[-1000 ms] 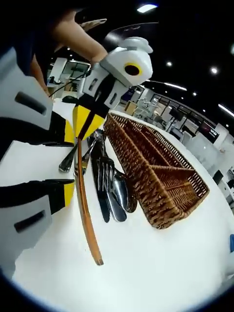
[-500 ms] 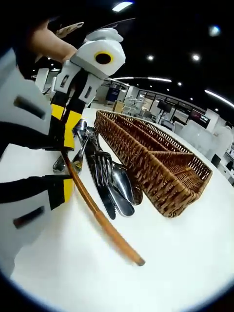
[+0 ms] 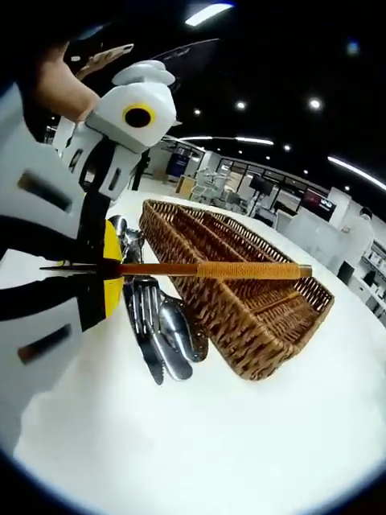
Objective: Arrange the knives, forks, and spoons in their matching storage slots by inserting each utensil handle-first until every utensil is classified and aligned in the correct compartment
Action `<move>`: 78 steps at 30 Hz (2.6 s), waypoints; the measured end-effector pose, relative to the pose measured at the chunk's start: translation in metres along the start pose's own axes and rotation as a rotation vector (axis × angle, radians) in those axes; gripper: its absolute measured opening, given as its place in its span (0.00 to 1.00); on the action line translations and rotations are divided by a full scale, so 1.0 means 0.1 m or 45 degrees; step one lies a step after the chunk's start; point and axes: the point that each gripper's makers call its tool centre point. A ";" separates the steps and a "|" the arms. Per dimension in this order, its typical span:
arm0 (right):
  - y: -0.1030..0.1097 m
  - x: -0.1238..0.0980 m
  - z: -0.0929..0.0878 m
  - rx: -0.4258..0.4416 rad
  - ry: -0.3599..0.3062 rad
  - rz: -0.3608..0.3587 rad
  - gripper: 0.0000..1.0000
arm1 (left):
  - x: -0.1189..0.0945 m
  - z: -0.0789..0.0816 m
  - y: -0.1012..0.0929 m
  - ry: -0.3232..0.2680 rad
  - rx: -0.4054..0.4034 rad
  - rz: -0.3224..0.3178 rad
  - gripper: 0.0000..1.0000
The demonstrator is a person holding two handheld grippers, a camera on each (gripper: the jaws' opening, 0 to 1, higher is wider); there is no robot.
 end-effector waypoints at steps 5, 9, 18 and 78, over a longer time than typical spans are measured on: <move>0.21 0.01 0.21 -0.095 -0.041 0.040 0.03 | -0.12 0.23 0.01 -0.140 -0.009 0.057 0.03; 0.38 0.04 0.35 -0.132 -0.078 0.079 0.03 | -0.22 0.40 -0.01 -0.265 -0.041 0.084 0.03; 0.69 0.15 0.57 -0.259 -0.121 0.145 0.03 | -0.42 0.57 -0.03 -0.373 -0.015 0.171 0.04; -0.16 1.02 1.75 -0.678 0.099 -0.289 0.03 | -1.59 0.08 0.38 -0.681 -0.193 0.700 0.83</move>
Point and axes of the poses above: the point that each gripper's makers call its tool centre point, and the gripper's own axes: x roughly forward along the fingers, y roughly to its left, z roughly out of its top, and after that the axes turned 13 degrees about -y, right-handed
